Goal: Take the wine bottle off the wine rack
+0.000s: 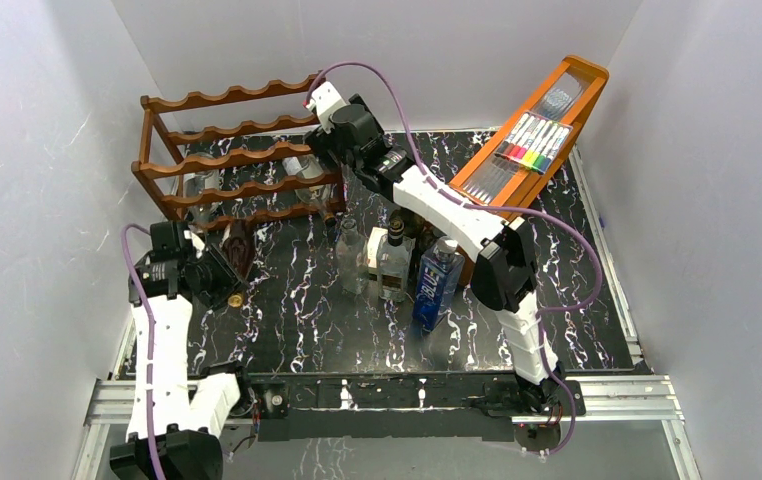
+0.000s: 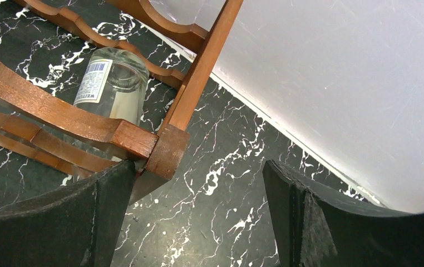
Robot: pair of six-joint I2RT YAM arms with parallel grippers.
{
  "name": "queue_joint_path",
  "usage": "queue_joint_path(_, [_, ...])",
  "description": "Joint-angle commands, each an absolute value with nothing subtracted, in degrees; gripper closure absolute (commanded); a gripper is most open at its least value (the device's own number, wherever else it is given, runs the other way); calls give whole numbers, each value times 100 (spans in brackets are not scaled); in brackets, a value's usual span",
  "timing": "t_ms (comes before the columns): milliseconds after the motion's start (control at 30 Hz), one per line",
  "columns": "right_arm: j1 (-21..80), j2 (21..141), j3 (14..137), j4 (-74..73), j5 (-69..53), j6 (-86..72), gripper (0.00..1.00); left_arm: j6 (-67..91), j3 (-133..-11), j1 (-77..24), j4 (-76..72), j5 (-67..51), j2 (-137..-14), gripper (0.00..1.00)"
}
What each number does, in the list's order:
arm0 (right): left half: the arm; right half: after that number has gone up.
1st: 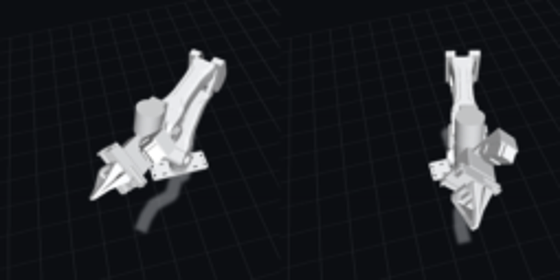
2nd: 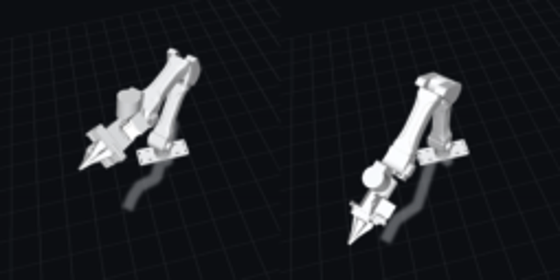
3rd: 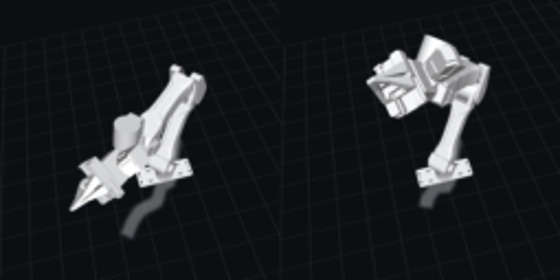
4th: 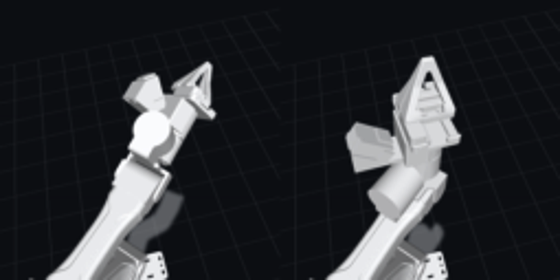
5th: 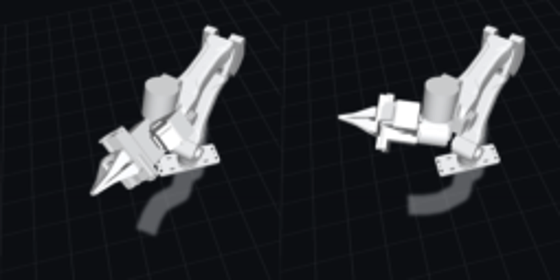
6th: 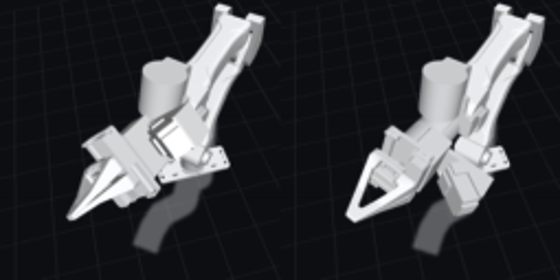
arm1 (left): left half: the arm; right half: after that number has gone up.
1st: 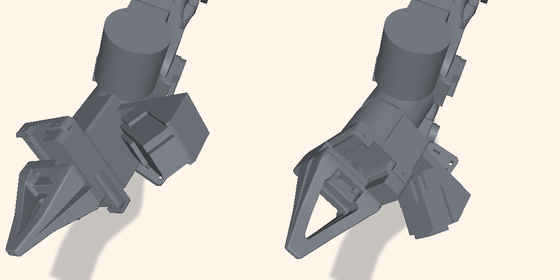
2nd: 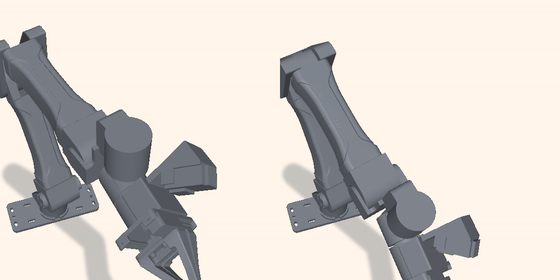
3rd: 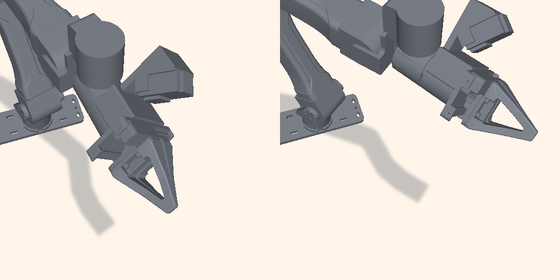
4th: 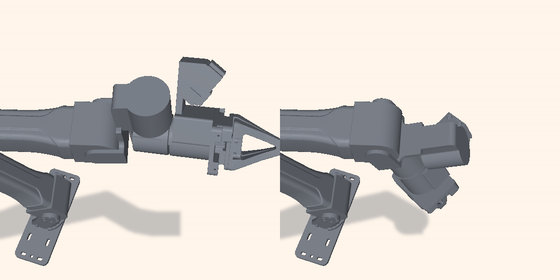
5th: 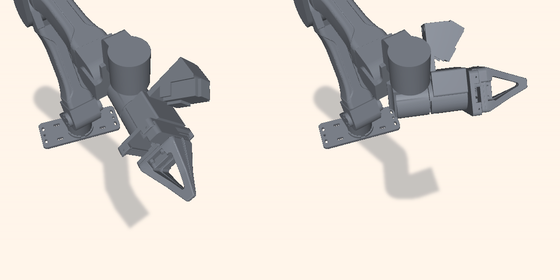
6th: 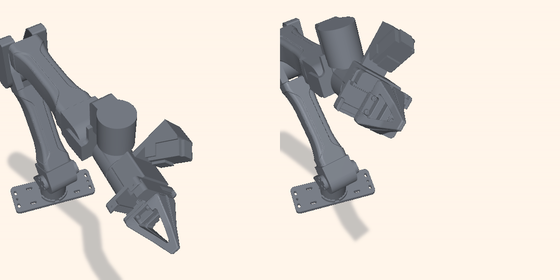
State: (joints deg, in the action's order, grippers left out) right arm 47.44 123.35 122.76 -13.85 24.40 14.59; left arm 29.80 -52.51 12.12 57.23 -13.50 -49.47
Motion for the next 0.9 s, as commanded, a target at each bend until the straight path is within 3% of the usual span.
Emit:
queue_joint_path(0, [4881,11830,12235,-908,2302,1782,2,2768,-5986,997,5994,-1043,-5106,100])
queue_joint_path(233, [5052,11547,12273,-1065,2057,1930,2,2609,-6853,556,6035,-1223,-5581,100])
queue_joint_path(500, [5238,10996,11863,-1040,1683,1655,2,3988,-7334,372,5748,-2050,-5867,100])
queue_joint_path(867, [5710,10104,10758,-795,732,1606,2,4272,-8426,-136,6606,-1679,-6579,100])
